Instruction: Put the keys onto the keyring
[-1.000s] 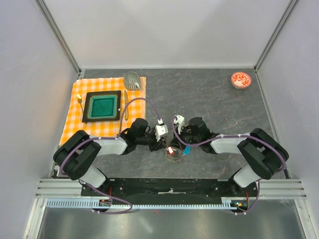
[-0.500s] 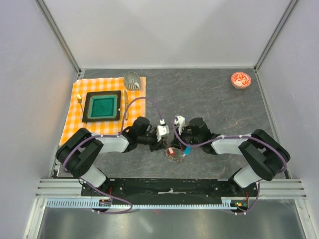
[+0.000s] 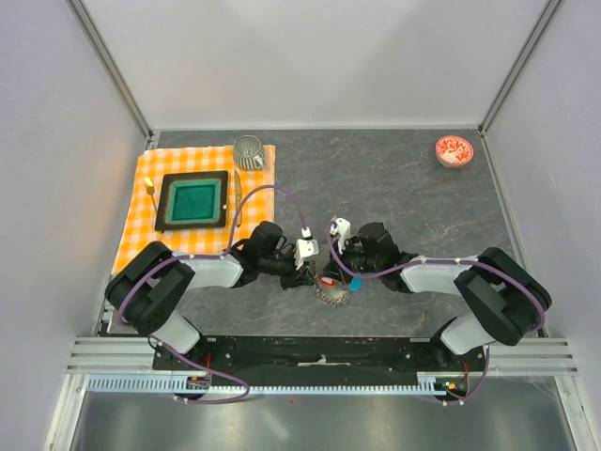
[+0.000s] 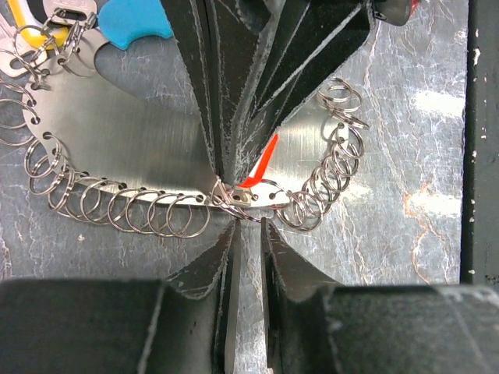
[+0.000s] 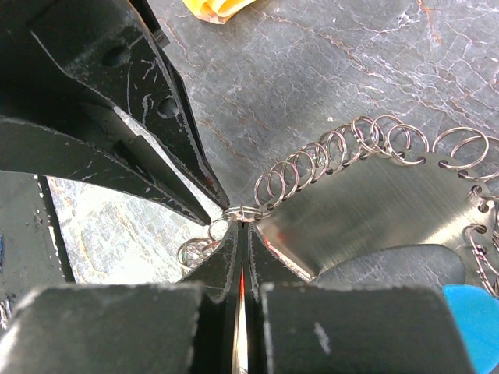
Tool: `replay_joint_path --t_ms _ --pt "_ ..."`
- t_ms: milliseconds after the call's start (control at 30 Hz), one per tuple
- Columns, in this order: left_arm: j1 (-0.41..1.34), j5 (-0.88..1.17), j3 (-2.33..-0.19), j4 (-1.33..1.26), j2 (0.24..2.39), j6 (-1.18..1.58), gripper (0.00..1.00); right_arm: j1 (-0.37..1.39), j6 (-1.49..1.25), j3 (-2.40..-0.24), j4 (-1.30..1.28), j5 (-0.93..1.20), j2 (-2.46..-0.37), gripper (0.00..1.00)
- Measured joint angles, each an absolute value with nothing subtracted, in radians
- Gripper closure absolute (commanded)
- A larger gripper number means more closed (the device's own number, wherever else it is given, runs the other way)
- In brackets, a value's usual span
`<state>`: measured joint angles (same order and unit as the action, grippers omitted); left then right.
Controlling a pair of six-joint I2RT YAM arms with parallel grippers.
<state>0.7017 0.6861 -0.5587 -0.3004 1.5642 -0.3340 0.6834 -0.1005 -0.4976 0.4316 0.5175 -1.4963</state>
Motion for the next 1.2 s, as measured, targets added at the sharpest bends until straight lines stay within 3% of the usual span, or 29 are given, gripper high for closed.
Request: replay_joint_path --t_ms 167,533,767,867,1100,1200 --pt "0.702 0.690 -0.561 -0.284 1.565 -0.334 0.82 0.683 -0.101 -0.498 0.432 0.516 -1.495 1.00" --pt "0.702 0.677 -0.585 -0.281 1.595 -0.316 0.68 0.683 -0.101 -0.498 0.432 0.514 -1.495 1.00" --pt "0.702 0.673 -0.594 -0.292 1.595 -0.281 0.66 0.683 -0.101 -0.498 0.432 0.515 -1.495 1.00" --pt "0.702 0.672 -0.600 -0.292 1.598 -0.271 0.68 0.683 -0.101 -0.498 0.432 0.515 -1.495 1.00" --pt "0.702 0.659 -0.634 -0.282 1.629 -0.255 0.87 0.683 -0.101 -0.498 0.432 0.515 -1.495 1.00" --pt "0.701 0.655 -0.637 -0.274 1.630 -0.253 0.88 0.683 -0.101 -0.498 0.432 0.515 -1.495 1.00"
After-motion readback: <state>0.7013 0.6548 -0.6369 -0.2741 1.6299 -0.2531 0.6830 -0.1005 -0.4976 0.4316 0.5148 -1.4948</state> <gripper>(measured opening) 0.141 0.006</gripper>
